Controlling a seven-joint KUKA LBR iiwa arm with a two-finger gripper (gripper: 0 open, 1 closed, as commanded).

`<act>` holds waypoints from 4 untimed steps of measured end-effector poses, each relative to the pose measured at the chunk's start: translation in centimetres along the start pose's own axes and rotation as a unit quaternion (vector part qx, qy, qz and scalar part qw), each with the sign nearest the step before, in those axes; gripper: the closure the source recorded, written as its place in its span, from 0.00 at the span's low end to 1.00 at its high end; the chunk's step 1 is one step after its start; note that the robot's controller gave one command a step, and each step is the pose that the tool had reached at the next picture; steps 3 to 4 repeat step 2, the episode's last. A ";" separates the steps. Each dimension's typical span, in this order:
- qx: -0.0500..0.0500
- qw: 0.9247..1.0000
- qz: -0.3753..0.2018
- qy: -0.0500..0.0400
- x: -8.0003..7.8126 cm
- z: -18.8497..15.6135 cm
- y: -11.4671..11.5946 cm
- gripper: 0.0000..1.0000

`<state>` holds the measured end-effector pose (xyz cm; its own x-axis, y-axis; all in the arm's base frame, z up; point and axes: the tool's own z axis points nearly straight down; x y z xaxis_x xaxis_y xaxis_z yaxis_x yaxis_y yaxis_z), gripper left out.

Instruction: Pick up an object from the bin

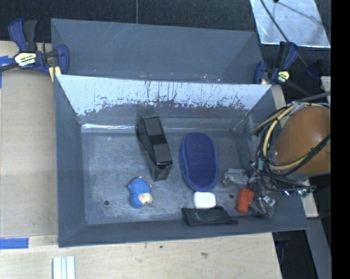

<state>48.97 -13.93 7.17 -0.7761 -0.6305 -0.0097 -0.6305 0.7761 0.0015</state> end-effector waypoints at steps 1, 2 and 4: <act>0.002 1.000 0.000 0.003 0.3 0.1 -0.3 1.00; 0.005 1.000 -0.007 0.000 -5.9 -13.5 2.8 1.00; 0.005 1.000 -0.007 0.000 -5.9 -13.5 2.8 1.00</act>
Offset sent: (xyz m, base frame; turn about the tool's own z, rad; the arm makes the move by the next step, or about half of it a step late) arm 0.0000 0.0000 0.0000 0.0000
